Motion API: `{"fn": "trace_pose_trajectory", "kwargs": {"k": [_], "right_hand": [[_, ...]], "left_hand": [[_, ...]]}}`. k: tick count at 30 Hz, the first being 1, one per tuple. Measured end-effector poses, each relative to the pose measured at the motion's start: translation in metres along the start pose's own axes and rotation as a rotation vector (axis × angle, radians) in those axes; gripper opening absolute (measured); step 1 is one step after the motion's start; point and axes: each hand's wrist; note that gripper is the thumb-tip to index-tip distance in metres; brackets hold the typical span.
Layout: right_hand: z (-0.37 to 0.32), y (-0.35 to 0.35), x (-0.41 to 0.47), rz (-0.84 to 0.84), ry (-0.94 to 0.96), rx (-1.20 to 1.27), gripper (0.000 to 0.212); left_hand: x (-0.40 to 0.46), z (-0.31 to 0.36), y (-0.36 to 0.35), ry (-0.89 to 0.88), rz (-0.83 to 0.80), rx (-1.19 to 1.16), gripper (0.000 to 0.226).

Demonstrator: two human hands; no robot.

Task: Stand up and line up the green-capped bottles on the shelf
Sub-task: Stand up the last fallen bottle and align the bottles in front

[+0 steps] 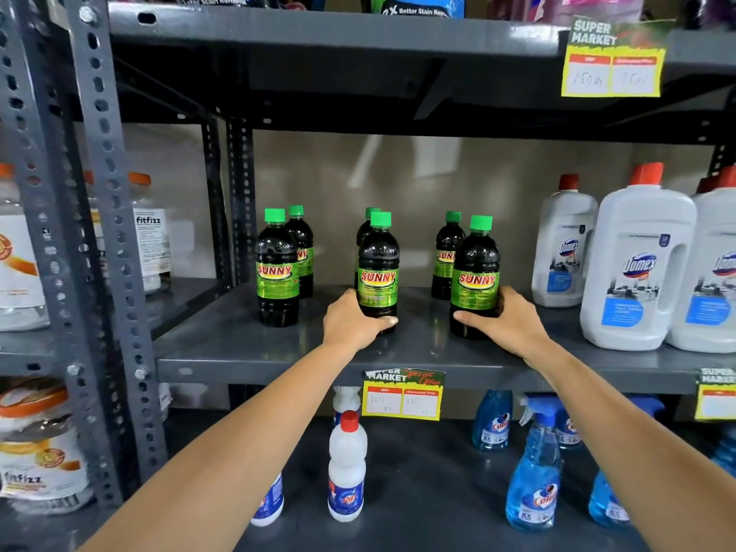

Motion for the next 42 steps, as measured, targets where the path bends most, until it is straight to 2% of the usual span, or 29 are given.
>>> {"fn": "trace_pose_trajectory", "kwargs": {"k": [15,18,20,22,23,24,26,29,31,32,34,36,39,42], "right_hand": [[-0.005,-0.002,-0.014,-0.045,-0.001,0.067,0.075],[-0.007,-0.001,-0.015,-0.071,-0.028,0.106,0.088],[-0.009,0.003,-0.017,-0.066,-0.047,0.215,0.108],[-0.012,0.005,-0.022,0.0,-0.042,0.358,0.123],[-0.014,0.003,-0.027,0.074,-0.021,0.429,0.123],[-0.017,-0.001,-0.033,0.171,0.017,0.49,0.116],[-0.032,-0.015,-0.048,0.382,0.178,0.532,0.085],[-0.074,-0.049,-0.069,0.537,0.562,0.447,0.034],[-0.112,-0.083,-0.077,0.445,0.753,0.345,0.021],[-0.132,-0.101,-0.078,0.345,0.764,0.325,0.019],[-0.164,-0.136,-0.072,0.112,0.642,0.338,0.021],[-0.186,-0.166,-0.054,-0.041,0.445,0.309,0.038],[-0.205,-0.189,-0.022,-0.254,0.173,0.368,0.075],[-0.204,-0.202,0.002,-0.39,0.055,0.405,0.091]], "left_hand": [[-0.02,0.003,0.003,-0.027,0.009,-0.012,0.058],[-0.025,0.002,0.007,-0.023,0.014,0.001,0.062],[-0.031,-0.002,0.014,-0.012,0.024,0.03,0.073],[-0.04,-0.012,0.025,-0.022,0.027,0.078,0.08],[-0.045,-0.02,0.034,-0.038,0.036,0.101,0.082],[-0.051,-0.028,0.044,-0.056,0.054,0.125,0.083],[-0.064,-0.049,0.069,-0.087,0.099,0.203,0.086],[-0.074,-0.071,0.11,-0.019,0.024,0.328,0.115],[-0.074,-0.08,0.134,0.112,-0.117,0.436,0.14],[-0.074,-0.083,0.144,0.17,-0.204,0.532,0.146],[-0.074,-0.089,0.156,0.236,-0.36,0.725,0.148],[-0.076,-0.096,0.161,0.225,-0.431,0.803,0.145],[-0.077,-0.099,0.163,0.173,-0.426,0.821,0.148],[-0.076,-0.101,0.163,0.144,-0.408,0.799,0.152]]}}
Point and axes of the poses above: each hand's wrist, its own x-axis towards the middle knuckle, its own y-axis out of the back of the hand, z = x × y, and after that the axes turned 13 degrees about -z, right-handed
